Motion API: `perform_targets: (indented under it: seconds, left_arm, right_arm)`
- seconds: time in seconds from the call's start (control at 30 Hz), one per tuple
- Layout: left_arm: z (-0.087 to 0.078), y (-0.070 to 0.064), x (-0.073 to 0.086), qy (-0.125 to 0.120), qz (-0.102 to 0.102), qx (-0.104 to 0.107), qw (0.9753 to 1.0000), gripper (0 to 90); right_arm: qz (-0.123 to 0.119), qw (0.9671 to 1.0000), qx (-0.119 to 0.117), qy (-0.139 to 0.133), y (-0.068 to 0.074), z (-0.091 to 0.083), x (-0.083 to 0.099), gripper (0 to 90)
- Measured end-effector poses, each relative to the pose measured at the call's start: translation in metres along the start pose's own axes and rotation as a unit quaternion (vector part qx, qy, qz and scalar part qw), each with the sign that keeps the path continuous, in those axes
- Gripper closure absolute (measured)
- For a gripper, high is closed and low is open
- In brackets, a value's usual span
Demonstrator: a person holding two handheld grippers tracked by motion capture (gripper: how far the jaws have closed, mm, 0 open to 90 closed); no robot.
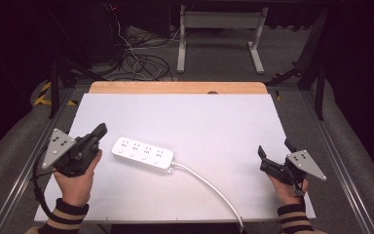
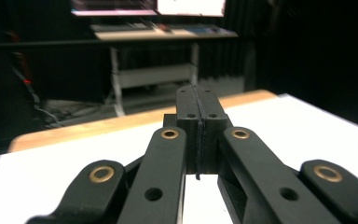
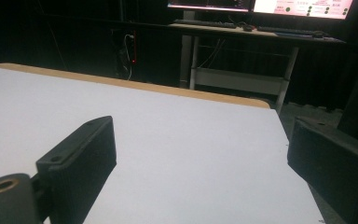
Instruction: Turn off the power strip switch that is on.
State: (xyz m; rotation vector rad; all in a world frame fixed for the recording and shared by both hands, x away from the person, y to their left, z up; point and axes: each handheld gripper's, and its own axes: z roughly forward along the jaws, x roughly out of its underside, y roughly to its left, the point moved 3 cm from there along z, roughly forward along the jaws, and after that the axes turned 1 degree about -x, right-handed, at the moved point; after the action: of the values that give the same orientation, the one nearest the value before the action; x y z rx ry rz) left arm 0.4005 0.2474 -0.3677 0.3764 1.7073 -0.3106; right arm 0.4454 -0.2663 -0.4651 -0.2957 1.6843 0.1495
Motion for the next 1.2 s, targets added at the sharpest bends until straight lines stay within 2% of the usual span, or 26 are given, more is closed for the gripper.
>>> perform_targets:
  seconds: [0.07, 0.1, 0.13, 0.2, 0.27, 0.3, 0.4, 0.47, 0.6, 0.63, 0.67, 0.73, 0.8, 0.83, 0.87, 0.9, 0.93, 1.0, 1.03, 1.07, 1.13, 1.17, 1.2]
  left_arm:
    - [0.009, -0.010, 0.001, 0.018, 0.008, 0.021, 0.9996, 89.0]
    - [0.009, -0.010, 0.001, 0.018, 0.008, 0.021, 0.9996, 87.9]
    - [0.018, -0.020, 0.005, 0.042, 0.014, 0.041, 0.9982, 87.0]
    - [0.025, -0.027, 0.010, 0.063, 0.019, 0.054, 0.9964, 85.9]
    - [0.031, -0.035, 0.015, 0.082, 0.034, 0.066, 0.9939, 87.0]
    - [0.034, -0.039, 0.018, 0.093, 0.047, 0.070, 0.9921, 88.8]
    - [0.042, -0.044, 0.027, 0.115, 0.060, 0.072, 0.9889, 90.0]
    - [0.046, -0.046, 0.033, 0.128, 0.064, 0.073, 0.9870, 90.0]
    - [0.056, -0.048, 0.045, 0.163, 0.077, 0.077, 0.9807, 90.0]
    - [0.056, -0.048, 0.045, 0.163, 0.077, 0.077, 0.9807, 90.0]
    - [0.064, -0.050, 0.052, 0.186, 0.077, 0.082, 0.9761, 90.0]
    - [0.073, -0.053, 0.058, 0.206, 0.077, 0.087, 0.9716, 90.0]
    - [0.083, -0.056, 0.065, 0.232, 0.077, 0.091, 0.9654, 90.0]
    - [0.083, -0.056, 0.065, 0.232, 0.077, 0.091, 0.9654, 90.0]
    - [0.091, -0.060, 0.070, 0.255, 0.082, 0.094, 0.9589, 90.0]
    - [0.091, -0.060, 0.070, 0.255, 0.082, 0.094, 0.9589, 90.0]
    - [0.097, -0.064, 0.073, 0.273, 0.086, 0.101, 0.9528, 90.0]
    - [0.100, -0.067, 0.076, 0.290, 0.091, 0.105, 0.9470, 90.0]
    - [0.100, -0.067, 0.076, 0.290, 0.091, 0.105, 0.9470, 90.0]
    - [0.101, -0.067, 0.077, 0.296, 0.090, 0.106, 0.9451, 90.0]
    - [0.101, -0.066, 0.078, 0.299, 0.093, 0.104, 0.9441, 90.0]
    - [0.100, -0.065, 0.078, 0.299, 0.089, 0.107, 0.9440, 90.0]
    - [0.100, -0.064, 0.077, 0.296, 0.085, 0.106, 0.9456, 90.0]
  right_arm:
    - [0.001, 1.0000, 0.000, 0.000, 0.000, 0.000, 0.000, 8.5]
    - [0.001, 1.0000, -0.001, 0.000, 0.000, -0.001, 0.000, 8.5]
    - [0.001, 1.0000, -0.001, 0.001, -0.001, -0.001, 0.000, 8.6]
    - [0.001, 1.0000, 0.000, 0.001, -0.001, -0.001, 0.000, 8.6]
    - [0.001, 1.0000, 0.000, 0.001, -0.001, -0.001, 0.000, 8.7]
    - [0.001, 1.0000, -0.001, 0.000, -0.001, -0.001, 0.000, 8.8]
    - [0.000, 1.0000, -0.001, 0.002, 0.000, -0.001, 0.000, 8.9]
    - [-0.001, 1.0000, 0.000, 0.003, 0.000, -0.001, 0.000, 9.0]
    - [-0.001, 1.0000, -0.001, 0.004, 0.000, -0.001, 0.000, 9.1]
    - [-0.001, 1.0000, -0.001, 0.006, 0.000, 0.000, 0.001, 9.3]
    - [-0.002, 1.0000, -0.002, 0.008, 0.001, 0.000, 0.001, 9.6]
    - [-0.005, 0.9999, -0.003, 0.011, 0.001, 0.001, 0.001, 10.6]
    - [-0.006, 0.9999, -0.005, 0.011, 0.002, 0.002, 0.002, 10.7]
    - [-0.006, 0.9999, -0.005, 0.011, 0.002, 0.002, 0.002, 10.7]
    - [-0.006, 0.9999, -0.006, 0.011, 0.003, 0.002, 0.002, 10.7]
    - [-0.006, 0.9999, -0.004, 0.012, 0.003, 0.002, 0.002, 10.6]
    - [-0.005, 0.9999, -0.006, 0.012, 0.003, 0.002, 0.002, 10.6]
    - [-0.004, 0.9999, -0.006, 0.012, 0.003, 0.003, 0.002, 10.4]
    - [-0.002, 0.9999, -0.007, 0.012, 0.003, 0.003, 0.002, 10.1]
    - [0.001, 0.9999, -0.009, 0.011, 0.003, 0.003, 0.001, 9.6]
    - [0.006, 0.9998, -0.015, 0.010, 0.003, 0.003, 0.001, 8.8]
    - [0.006, 0.9998, -0.015, 0.010, 0.003, 0.003, 0.001, 8.8]
    - [0.007, 0.9998, -0.018, 0.009, 0.003, 0.003, 0.001, 8.5]
